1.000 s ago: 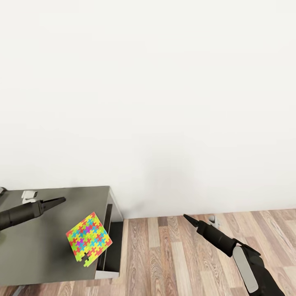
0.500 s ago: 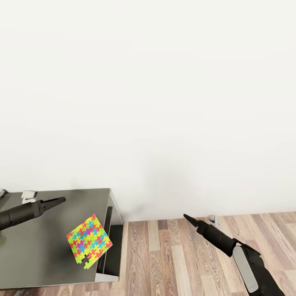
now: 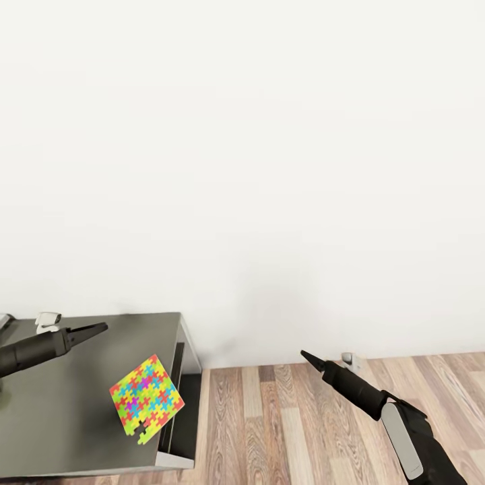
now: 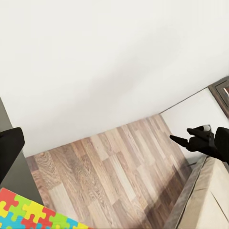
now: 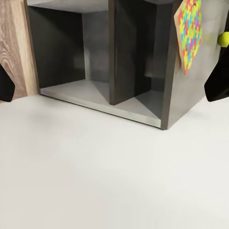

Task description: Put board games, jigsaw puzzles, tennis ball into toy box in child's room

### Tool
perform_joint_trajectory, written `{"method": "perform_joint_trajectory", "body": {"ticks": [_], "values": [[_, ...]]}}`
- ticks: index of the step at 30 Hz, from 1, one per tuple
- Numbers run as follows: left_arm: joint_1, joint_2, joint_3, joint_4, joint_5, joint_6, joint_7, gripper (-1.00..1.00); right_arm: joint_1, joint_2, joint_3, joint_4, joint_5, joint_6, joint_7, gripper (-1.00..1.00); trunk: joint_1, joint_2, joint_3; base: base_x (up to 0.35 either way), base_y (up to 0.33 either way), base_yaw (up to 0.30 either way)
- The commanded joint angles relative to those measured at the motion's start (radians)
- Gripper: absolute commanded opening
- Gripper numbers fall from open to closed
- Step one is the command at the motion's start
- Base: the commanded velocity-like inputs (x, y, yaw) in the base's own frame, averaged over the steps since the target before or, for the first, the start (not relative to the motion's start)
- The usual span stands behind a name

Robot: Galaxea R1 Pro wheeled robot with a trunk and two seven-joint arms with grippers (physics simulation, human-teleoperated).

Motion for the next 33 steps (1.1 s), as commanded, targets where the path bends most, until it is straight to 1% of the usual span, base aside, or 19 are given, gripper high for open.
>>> {"method": "perform_joint_trajectory", "body": {"ticks": [1, 33], "values": [[-0.001, 0.000, 0.001, 0.000, -0.004, 0.010, -0.006, 1.00, -0.001, 0.000, -0.001, 0.000, -0.006, 0.007, 0.001, 1.00, 0.001, -0.002, 0.000, 0.000, 0.000, 0.000], [0.000, -0.003, 0.001, 0.000, -0.004, 0.009, -0.006, 1.00, 0.001, 0.000, -0.002, -0.001, -0.006, 0.007, 0.001, 1.00, 0.001, -0.002, 0.053, 0.000, 0.000, 0.000]]}}
